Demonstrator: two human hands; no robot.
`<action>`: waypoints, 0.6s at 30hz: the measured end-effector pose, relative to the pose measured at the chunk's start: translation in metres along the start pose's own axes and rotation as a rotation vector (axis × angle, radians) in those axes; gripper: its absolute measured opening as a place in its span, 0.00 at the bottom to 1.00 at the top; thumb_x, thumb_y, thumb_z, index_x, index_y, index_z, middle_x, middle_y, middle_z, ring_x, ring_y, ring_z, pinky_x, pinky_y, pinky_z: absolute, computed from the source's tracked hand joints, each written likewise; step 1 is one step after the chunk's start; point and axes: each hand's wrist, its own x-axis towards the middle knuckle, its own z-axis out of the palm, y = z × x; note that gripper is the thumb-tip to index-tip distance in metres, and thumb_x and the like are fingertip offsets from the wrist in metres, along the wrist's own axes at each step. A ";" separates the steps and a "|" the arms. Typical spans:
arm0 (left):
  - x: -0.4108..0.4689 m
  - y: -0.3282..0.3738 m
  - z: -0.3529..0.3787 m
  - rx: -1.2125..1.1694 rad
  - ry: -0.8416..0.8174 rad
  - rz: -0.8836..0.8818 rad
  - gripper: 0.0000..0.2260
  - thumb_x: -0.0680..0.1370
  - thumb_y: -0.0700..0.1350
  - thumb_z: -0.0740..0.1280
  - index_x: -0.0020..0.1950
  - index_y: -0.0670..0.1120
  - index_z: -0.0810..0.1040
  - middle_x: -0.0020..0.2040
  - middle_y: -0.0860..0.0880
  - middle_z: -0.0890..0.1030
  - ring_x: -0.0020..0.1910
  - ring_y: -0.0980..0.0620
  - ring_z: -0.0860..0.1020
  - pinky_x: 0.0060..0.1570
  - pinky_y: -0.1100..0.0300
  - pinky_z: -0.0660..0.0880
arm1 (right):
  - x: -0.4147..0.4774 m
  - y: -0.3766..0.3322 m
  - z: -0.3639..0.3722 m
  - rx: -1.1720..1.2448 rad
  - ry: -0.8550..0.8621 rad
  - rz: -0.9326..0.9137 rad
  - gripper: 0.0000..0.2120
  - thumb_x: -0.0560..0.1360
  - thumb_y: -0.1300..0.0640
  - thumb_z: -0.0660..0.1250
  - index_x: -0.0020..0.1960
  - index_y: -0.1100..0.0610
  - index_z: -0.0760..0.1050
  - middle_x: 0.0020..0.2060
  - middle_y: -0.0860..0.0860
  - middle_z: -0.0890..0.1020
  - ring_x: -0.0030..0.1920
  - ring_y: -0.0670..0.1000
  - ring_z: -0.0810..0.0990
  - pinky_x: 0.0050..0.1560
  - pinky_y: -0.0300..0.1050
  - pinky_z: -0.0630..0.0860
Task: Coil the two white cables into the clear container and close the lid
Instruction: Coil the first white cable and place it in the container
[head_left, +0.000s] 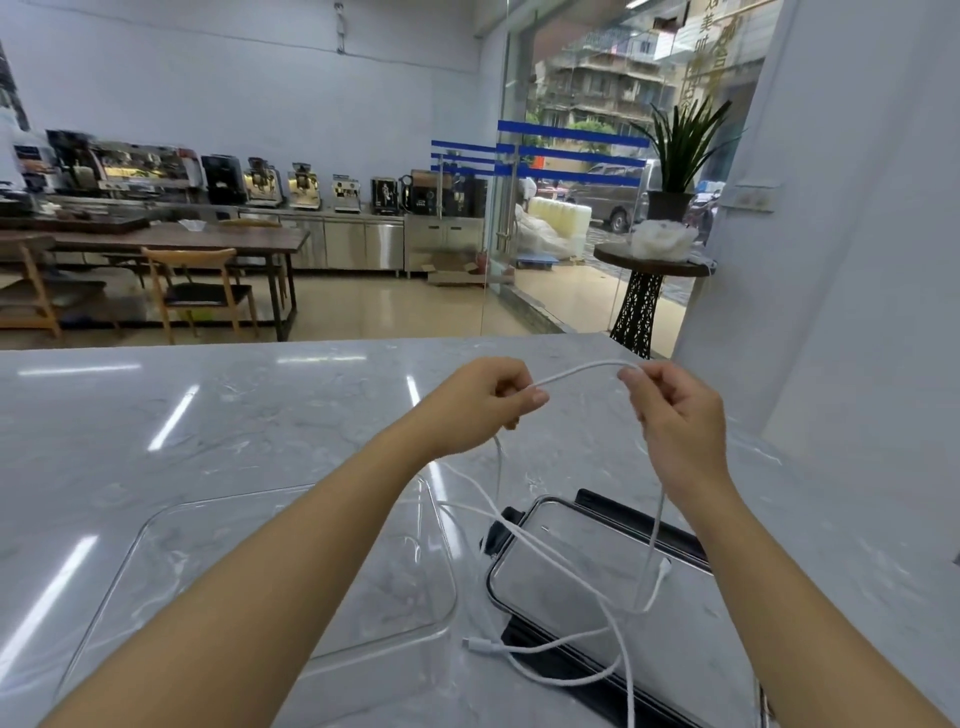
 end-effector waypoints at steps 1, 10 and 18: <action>-0.002 -0.004 -0.002 0.021 -0.045 -0.033 0.10 0.77 0.48 0.63 0.37 0.46 0.74 0.33 0.49 0.77 0.36 0.52 0.76 0.41 0.61 0.73 | 0.001 -0.001 -0.003 0.019 0.053 0.017 0.09 0.75 0.57 0.65 0.35 0.54 0.74 0.21 0.43 0.70 0.24 0.42 0.64 0.26 0.36 0.63; 0.002 0.019 -0.005 0.086 0.088 0.139 0.08 0.78 0.45 0.61 0.44 0.44 0.78 0.32 0.52 0.72 0.33 0.53 0.71 0.37 0.56 0.71 | 0.002 -0.019 0.005 -0.638 -0.390 -0.251 0.22 0.72 0.53 0.68 0.65 0.53 0.68 0.54 0.52 0.76 0.55 0.53 0.74 0.56 0.49 0.64; 0.007 0.029 -0.030 0.040 -0.074 0.085 0.09 0.78 0.46 0.61 0.39 0.46 0.69 0.31 0.51 0.70 0.28 0.56 0.70 0.32 0.61 0.77 | 0.040 -0.071 0.004 -0.226 0.045 -0.321 0.07 0.76 0.60 0.62 0.42 0.55 0.78 0.26 0.49 0.71 0.26 0.42 0.68 0.27 0.36 0.64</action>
